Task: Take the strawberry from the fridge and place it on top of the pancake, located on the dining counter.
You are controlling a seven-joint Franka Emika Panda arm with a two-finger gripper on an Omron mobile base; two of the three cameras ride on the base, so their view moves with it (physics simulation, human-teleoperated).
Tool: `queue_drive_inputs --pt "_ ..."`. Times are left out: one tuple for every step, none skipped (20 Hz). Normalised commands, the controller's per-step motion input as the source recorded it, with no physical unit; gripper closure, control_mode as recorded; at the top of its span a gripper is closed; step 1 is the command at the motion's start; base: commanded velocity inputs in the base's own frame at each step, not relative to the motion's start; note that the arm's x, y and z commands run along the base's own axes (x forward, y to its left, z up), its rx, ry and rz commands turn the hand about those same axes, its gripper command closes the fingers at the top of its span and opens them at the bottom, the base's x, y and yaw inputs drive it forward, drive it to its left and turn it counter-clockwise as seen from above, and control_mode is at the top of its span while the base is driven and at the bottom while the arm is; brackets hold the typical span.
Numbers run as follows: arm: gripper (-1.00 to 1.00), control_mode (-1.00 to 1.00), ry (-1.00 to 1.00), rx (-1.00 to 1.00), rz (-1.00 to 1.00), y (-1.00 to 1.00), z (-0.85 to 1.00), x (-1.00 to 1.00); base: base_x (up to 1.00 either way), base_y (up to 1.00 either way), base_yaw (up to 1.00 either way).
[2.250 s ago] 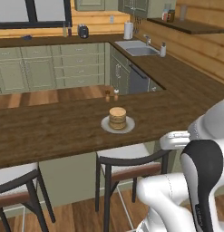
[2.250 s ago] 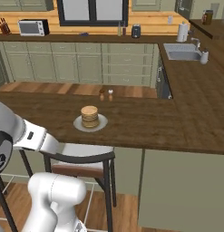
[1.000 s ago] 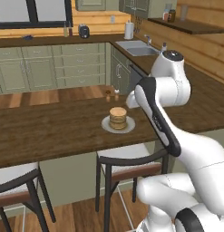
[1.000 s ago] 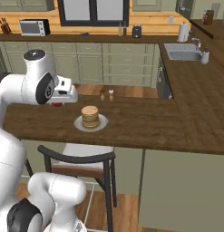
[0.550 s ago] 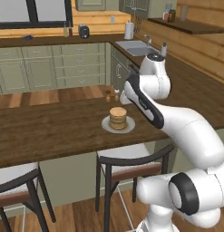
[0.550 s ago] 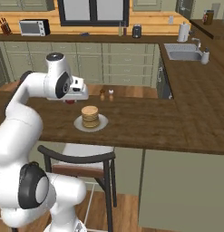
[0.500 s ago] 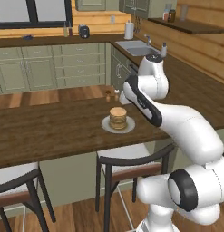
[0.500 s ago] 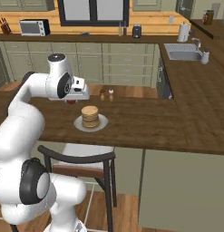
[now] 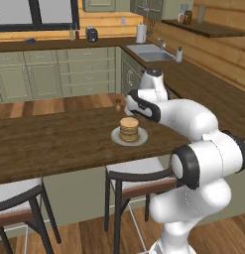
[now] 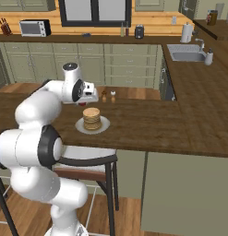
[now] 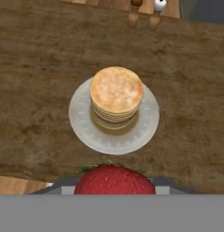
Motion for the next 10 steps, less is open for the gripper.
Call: queue_drive_inputs --pt "1.00 -1.00 0.00 0.00 0.12 -0.12 -0.10 0.61 0.00 0.00 0.00" --pt "1.00 -1.00 0.00 0.00 0.11 -0.04 -0.13 0.56 0.00 0.00 0.00" --pt "1.00 -1.00 0.00 0.00 0.06 0.00 -0.24 0.51 0.00 0.00 0.00" --pt "1.00 -1.00 0.00 0.00 0.03 0.00 -0.31 0.49 0.00 0.00 0.00" --pt "1.00 -1.00 0.02 0.00 0.01 0.00 -0.40 0.56 0.00 0.00 0.00" --pt "1.00 -1.00 0.00 0.00 0.01 0.00 -0.44 0.58 0.00 0.00 0.00" --pt "1.00 -1.00 0.02 0.00 0.01 0.00 -0.50 0.61 0.00 0.00 0.00" --pt "1.00 -1.00 0.05 0.00 0.00 0.06 -0.52 0.67 0.00 0.00 0.00" --pt "1.00 -1.00 0.10 0.00 0.00 0.06 -0.52 0.80 0.00 0.00 0.00" --pt "1.00 -1.00 0.12 -0.01 0.01 0.13 -0.49 0.89 0.00 0.00 0.00"
